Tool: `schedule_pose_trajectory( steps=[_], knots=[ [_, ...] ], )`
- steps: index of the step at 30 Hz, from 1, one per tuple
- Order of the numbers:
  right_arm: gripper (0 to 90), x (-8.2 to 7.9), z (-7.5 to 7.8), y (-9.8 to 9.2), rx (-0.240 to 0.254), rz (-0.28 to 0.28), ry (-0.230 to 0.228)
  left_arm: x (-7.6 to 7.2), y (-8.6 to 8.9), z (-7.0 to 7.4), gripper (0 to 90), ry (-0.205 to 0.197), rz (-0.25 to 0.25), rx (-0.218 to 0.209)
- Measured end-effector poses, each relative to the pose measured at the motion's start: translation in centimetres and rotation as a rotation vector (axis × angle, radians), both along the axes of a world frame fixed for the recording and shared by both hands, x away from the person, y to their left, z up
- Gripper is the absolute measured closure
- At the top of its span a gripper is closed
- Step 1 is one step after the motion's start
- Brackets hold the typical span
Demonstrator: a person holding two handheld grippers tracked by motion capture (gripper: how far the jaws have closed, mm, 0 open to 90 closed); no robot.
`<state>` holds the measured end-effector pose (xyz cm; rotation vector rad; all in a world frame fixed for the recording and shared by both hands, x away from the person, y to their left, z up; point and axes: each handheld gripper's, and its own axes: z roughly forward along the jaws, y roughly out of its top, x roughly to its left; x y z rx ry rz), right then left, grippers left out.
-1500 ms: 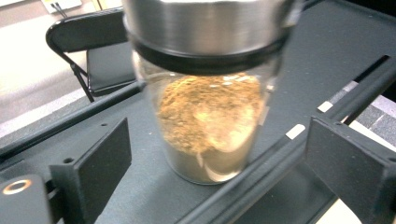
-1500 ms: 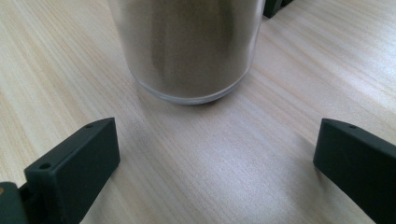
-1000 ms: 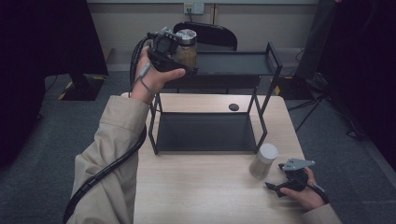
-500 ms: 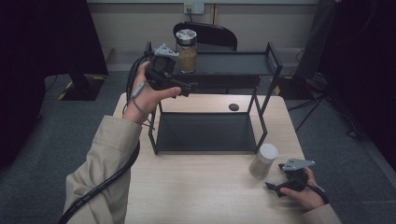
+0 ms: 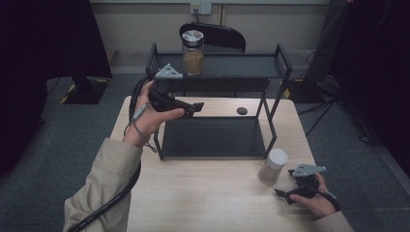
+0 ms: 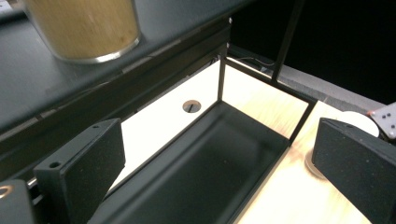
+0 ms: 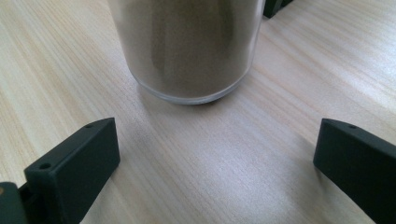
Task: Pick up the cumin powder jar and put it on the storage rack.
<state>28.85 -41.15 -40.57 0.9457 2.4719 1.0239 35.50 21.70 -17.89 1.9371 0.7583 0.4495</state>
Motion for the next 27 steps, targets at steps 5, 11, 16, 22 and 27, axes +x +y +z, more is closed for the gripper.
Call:
schedule_pose_trajectory(
  steps=[5, 11, 16, 22, 27],
  knots=[
    [0.0, 0.0, 0.0, 0.0, 0.000, 0.001, -0.001, -0.2, 0.3, -1.4, 2.0, 0.010, -0.014, 0.003],
    [0.0, 0.0, 0.0, 0.0, 0.000, 0.000, 0.001, -0.4, 0.7, -3.6, 2.2, 0.026, -0.029, -0.011],
    [0.0, 0.0, 0.0, 0.0, -0.001, 0.001, 0.000, -0.4, 0.7, -5.5, 2.3, 0.041, -0.040, -0.025],
    [0.0, 0.0, 0.0, 0.0, -0.001, 0.000, 0.000, -0.1, 0.7, -7.5, 2.2, 0.061, -0.051, -0.037],
    [0.0, 0.0, 0.0, 0.0, -0.001, 0.000, 0.000, -0.1, 0.6, -8.9, 2.8, 0.077, -0.058, -0.037]
  ],
)
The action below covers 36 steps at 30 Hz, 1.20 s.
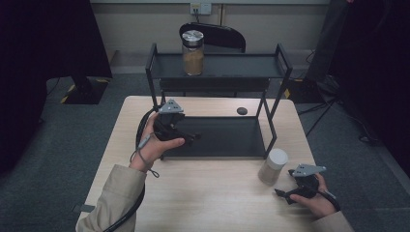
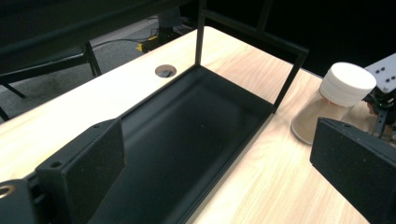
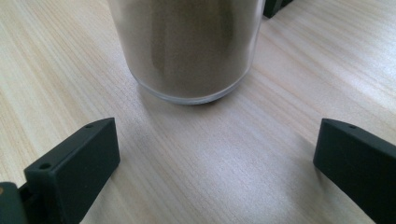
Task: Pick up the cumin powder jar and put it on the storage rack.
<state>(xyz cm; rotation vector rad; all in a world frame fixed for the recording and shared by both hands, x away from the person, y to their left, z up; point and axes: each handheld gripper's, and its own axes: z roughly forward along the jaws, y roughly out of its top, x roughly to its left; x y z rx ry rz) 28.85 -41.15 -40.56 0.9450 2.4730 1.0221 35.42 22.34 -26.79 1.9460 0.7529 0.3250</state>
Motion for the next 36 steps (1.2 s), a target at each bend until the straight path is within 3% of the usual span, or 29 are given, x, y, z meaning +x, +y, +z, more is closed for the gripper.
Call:
schedule_pose_trajectory(
  steps=[10, 22, 30, 36],
  knots=[
    [0.0, 0.0, 0.0, 0.0, 0.000, 0.001, 0.000, 0.0, 0.2, -2.8, 3.8, 0.046, -0.012, -0.024],
    [0.0, 0.0, 0.0, 0.0, 0.000, 0.001, -0.001, -0.8, -0.1, -5.4, 3.5, 0.062, -0.039, -0.002],
    [0.0, 0.0, 0.0, 0.0, 0.000, 0.003, 0.000, -1.5, 0.2, -7.7, 3.4, 0.088, -0.041, -0.009],
    [0.0, 0.0, 0.0, 0.0, 0.000, 0.003, 0.000, -1.9, 0.3, -8.7, 3.4, 0.088, -0.046, -0.005]
  ],
)
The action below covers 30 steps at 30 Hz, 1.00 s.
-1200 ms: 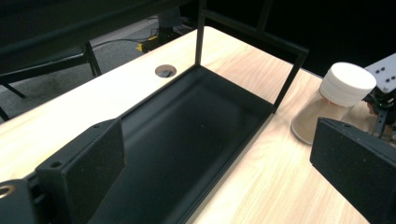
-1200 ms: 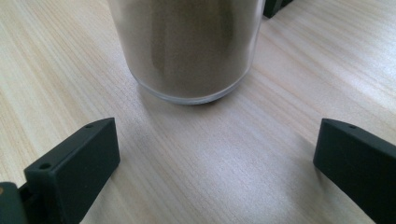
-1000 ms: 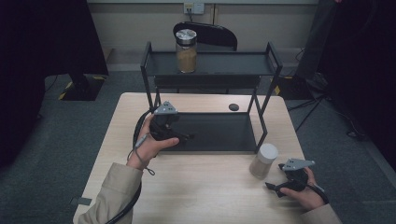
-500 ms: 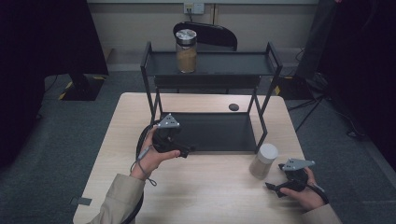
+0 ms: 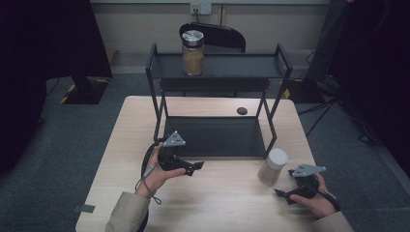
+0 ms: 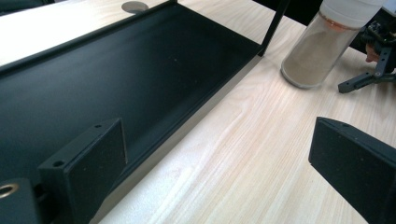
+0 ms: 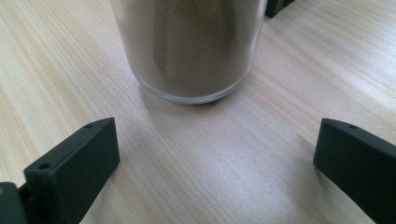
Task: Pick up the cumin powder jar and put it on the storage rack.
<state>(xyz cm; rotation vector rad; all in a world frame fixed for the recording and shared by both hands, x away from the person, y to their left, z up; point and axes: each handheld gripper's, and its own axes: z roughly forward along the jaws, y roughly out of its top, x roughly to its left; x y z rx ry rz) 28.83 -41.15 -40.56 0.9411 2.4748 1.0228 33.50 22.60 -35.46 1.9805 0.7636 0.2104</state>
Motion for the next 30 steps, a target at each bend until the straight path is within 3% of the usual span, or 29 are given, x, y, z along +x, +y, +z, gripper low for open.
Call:
schedule_pose_trajectory(
  steps=[6, 20, 30],
  knots=[
    [0.0, 0.0, 0.0, 0.0, 0.000, 0.000, 0.000, -0.6, -0.1, -0.8, 3.4, 0.001, 0.008, 0.040],
    [0.0, 0.0, 0.0, 0.0, 0.000, 0.000, 0.000, -1.6, 0.7, -3.4, 3.4, 0.032, 0.027, 0.050],
    [0.0, 0.0, 0.0, 0.0, 0.000, 0.000, 0.000, -2.1, 0.7, -4.1, 3.5, 0.037, 0.041, 0.085]
  ],
)
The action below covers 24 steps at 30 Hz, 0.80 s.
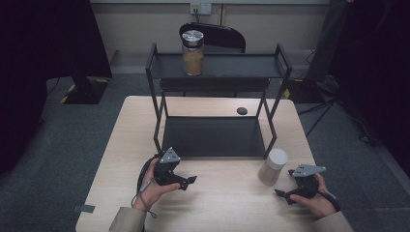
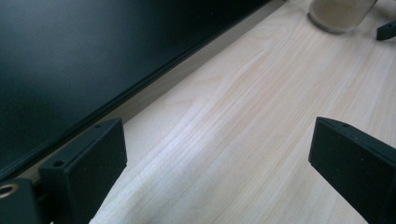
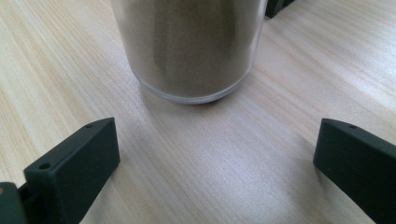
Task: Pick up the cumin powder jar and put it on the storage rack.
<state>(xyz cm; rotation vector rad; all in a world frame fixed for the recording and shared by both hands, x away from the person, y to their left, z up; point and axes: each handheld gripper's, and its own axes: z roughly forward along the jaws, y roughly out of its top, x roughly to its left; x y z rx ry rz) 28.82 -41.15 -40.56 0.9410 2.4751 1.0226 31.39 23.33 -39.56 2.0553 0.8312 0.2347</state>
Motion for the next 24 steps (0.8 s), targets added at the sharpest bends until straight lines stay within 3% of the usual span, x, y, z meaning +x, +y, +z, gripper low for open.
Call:
schedule_pose_trajectory(
  steps=[5, 11, 24],
  knots=[
    [0.0, 0.0, 0.0, 0.0, 0.000, 0.000, 0.000, -0.2, 0.1, -0.5, 3.5, 0.006, 0.003, 0.007],
    [0.0, 0.0, 0.0, 0.0, 0.000, 0.000, 0.000, -0.7, -0.1, -0.6, 3.5, 0.005, -0.006, 0.061],
    [0.0, 0.0, 0.0, 0.0, 0.000, 0.002, 0.000, -1.5, -0.1, -1.1, 3.5, -0.001, 0.008, 0.111]
  ],
)
